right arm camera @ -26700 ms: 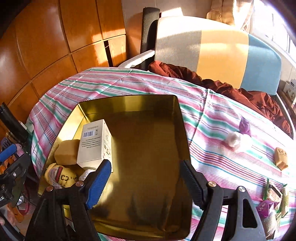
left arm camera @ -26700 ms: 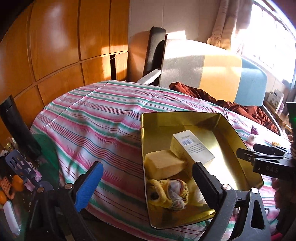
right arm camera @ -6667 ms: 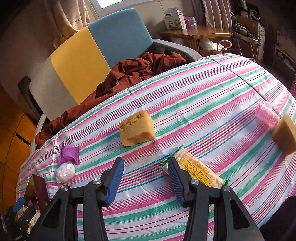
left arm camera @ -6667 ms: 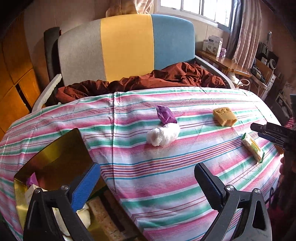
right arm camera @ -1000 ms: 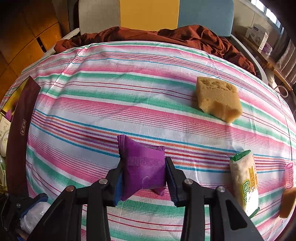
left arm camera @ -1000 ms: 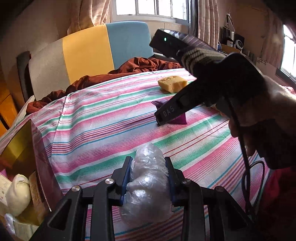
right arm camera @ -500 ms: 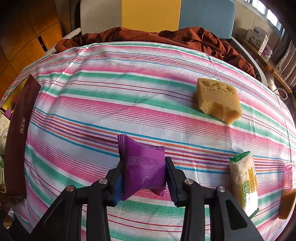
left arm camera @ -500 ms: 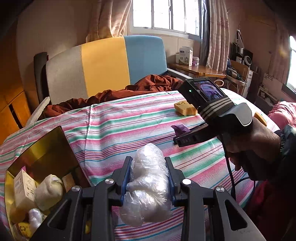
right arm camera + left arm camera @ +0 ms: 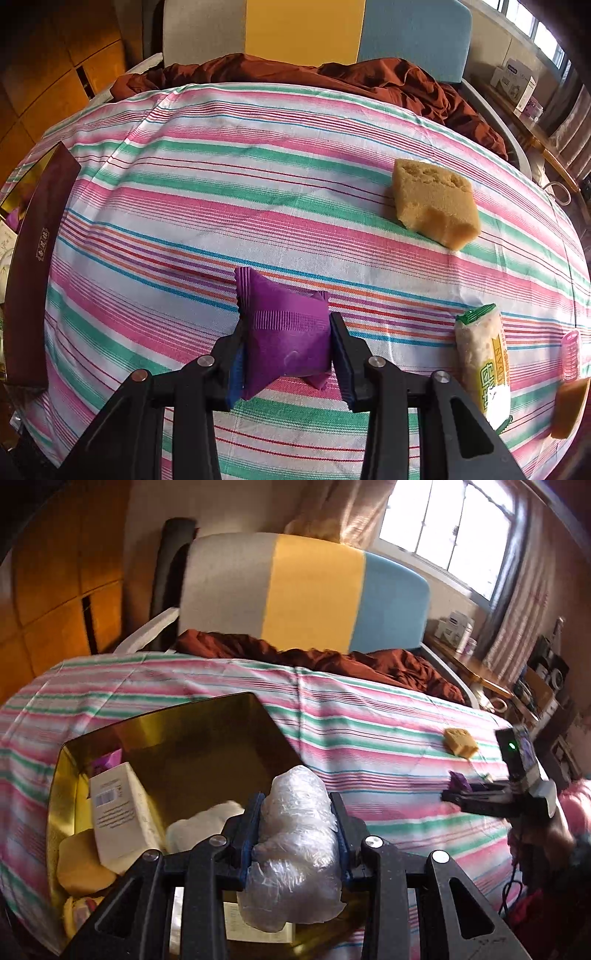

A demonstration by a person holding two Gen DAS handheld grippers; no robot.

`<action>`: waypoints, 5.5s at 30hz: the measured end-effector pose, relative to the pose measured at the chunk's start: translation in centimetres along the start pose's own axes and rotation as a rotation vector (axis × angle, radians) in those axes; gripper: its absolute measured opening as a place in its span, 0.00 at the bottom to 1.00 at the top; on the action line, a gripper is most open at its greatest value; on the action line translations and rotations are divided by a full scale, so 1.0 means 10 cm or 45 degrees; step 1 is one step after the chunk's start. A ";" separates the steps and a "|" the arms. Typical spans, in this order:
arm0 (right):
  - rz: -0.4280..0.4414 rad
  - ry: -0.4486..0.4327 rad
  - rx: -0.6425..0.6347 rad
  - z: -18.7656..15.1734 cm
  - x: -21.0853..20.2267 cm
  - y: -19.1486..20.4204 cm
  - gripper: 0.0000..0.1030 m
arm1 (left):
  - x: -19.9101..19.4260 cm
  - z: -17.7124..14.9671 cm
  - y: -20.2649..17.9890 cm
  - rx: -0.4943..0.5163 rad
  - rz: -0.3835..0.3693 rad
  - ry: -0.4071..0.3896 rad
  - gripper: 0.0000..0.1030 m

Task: Organize objects
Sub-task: 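Carry the plastic bag into the gold tray and open the left gripper, then lower the purple snack bag into the gold tray and open the right gripper, then move both tools back toward the sponge and cracker packet on the cloth, then grasp the WEIDAN cracker packet with the right gripper and lift it, then grasp the yellow sponge with the left gripper while the right gripper holds the crackers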

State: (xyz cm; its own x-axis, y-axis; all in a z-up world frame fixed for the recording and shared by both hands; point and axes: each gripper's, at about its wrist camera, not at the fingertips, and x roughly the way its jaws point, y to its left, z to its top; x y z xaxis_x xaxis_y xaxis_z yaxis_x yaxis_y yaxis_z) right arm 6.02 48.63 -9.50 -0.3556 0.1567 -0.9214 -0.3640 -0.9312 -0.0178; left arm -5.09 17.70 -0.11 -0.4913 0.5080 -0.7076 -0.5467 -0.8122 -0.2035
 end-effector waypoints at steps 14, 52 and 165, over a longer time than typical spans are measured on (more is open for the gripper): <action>-0.001 0.003 -0.002 0.02 0.02 -0.01 0.39 | 0.62 0.27 0.74 -0.161 0.149 0.166 0.39; 0.293 -0.232 -0.135 0.22 -0.69 1.25 0.38 | -0.55 -0.54 0.74 -0.056 0.266 -0.052 0.66; -0.242 0.099 0.543 -0.18 -0.09 -1.37 0.50 | 0.55 0.07 -1.80 0.480 -0.139 0.167 0.86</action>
State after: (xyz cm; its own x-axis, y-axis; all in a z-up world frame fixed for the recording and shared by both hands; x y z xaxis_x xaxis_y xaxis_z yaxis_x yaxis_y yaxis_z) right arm 12.91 60.67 -9.10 -0.1886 0.2712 -0.9439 -0.7435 -0.6673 -0.0431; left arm 1.56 35.36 0.12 -0.3394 0.5244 -0.7809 -0.8129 -0.5812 -0.0369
